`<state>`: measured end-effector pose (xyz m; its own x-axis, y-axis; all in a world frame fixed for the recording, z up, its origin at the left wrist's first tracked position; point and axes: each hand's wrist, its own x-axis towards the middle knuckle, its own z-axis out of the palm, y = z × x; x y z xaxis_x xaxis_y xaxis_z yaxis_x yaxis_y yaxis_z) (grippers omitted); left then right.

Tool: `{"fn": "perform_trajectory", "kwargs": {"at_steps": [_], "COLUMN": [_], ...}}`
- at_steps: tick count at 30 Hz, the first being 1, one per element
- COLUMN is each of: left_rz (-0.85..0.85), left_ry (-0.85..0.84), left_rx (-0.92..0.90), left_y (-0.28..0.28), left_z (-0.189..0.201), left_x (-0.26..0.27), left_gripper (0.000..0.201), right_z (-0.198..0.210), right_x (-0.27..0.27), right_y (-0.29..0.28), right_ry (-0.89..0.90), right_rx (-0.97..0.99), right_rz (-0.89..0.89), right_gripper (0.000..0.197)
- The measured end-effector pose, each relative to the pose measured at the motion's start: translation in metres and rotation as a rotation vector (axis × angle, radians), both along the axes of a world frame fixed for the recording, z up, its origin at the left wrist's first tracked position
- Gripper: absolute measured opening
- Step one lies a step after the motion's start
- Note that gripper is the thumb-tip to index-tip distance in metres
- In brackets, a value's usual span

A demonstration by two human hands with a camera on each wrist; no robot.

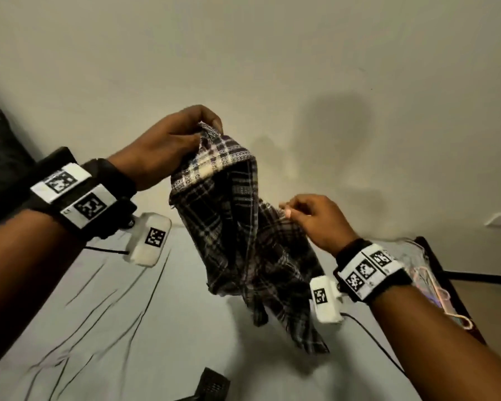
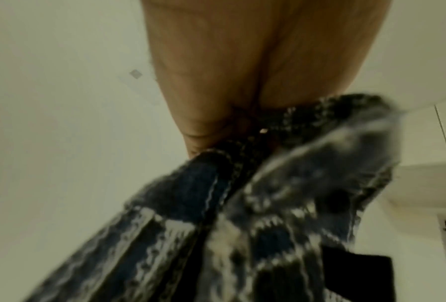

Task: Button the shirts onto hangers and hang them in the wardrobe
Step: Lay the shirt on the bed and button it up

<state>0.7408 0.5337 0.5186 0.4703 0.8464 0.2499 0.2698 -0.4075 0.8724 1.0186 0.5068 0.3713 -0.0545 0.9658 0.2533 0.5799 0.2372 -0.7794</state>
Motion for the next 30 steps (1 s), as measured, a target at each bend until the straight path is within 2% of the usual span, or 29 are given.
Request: {"fn": "perform_trajectory", "kwargs": {"at_steps": [4, 7, 9, 11, 12, 14, 16, 17, 18, 20, 23, 26, 28, 30], "left_rz": [0.155, 0.222, 0.270, 0.323, 0.342, 0.361, 0.343, 0.311, 0.262, 0.171, 0.135, 0.211, 0.280, 0.423], "left_ry": [0.053, 0.189, 0.320, 0.356, 0.340, 0.294, 0.365, 0.427, 0.485, 0.586, 0.673, 0.696, 0.764, 0.826], "left_rx": [0.052, 0.159, 0.231, 0.295, 0.316, 0.340, 0.377, 0.394, 0.403, 0.388, 0.382, 0.500, 0.575, 0.565], "left_y": [0.010, 0.018, 0.021, 0.022, 0.022, 0.020, 0.015, 0.013, 0.009, 0.004, 0.000, 0.006, 0.018, 0.032], "left_z": [-0.001, 0.004, 0.008, 0.013, 0.016, 0.020, 0.021, 0.019, 0.019, 0.018, 0.020, 0.018, 0.012, -0.001], "left_x": [-0.021, -0.041, -0.050, -0.057, -0.060, -0.069, -0.075, -0.078, -0.080, -0.085, -0.094, -0.106, -0.114, -0.120], "left_gripper": [0.032, 0.035, 0.030, 0.023, 0.023, 0.021, 0.012, 0.009, 0.007, 0.016, 0.038, 0.058, 0.051, 0.034], "right_z": [0.008, 0.032, 0.058, 0.081, 0.088, 0.094, 0.092, 0.090, 0.091, 0.094, 0.108, 0.121, 0.130, 0.137], "right_x": [0.008, 0.012, 0.011, 0.011, 0.012, 0.013, 0.016, 0.017, 0.018, 0.018, 0.020, 0.023, 0.025, 0.027], "right_y": [0.012, 0.014, 0.012, 0.008, 0.006, 0.005, 0.010, 0.014, 0.017, 0.021, 0.019, 0.016, 0.012, 0.007], "right_ry": [0.093, 0.059, 0.039, 0.047, -0.016, -0.313, -0.556, -0.580, -0.561, -0.537, -0.453, -0.240, -0.038, 0.048], "right_rx": [-0.013, 0.053, 0.101, 0.063, 0.020, 0.002, 0.073, 0.101, 0.117, 0.164, 0.204, 0.080, 0.013, 0.028], "right_rz": [-0.113, -0.127, -0.057, 0.112, 0.183, 0.209, 0.126, 0.079, 0.028, -0.055, -0.065, 0.085, 0.197, 0.249], "right_gripper": [0.015, 0.016, 0.015, 0.023, 0.033, 0.050, 0.040, 0.032, 0.027, 0.019, 0.034, 0.045, 0.038, 0.028]}}
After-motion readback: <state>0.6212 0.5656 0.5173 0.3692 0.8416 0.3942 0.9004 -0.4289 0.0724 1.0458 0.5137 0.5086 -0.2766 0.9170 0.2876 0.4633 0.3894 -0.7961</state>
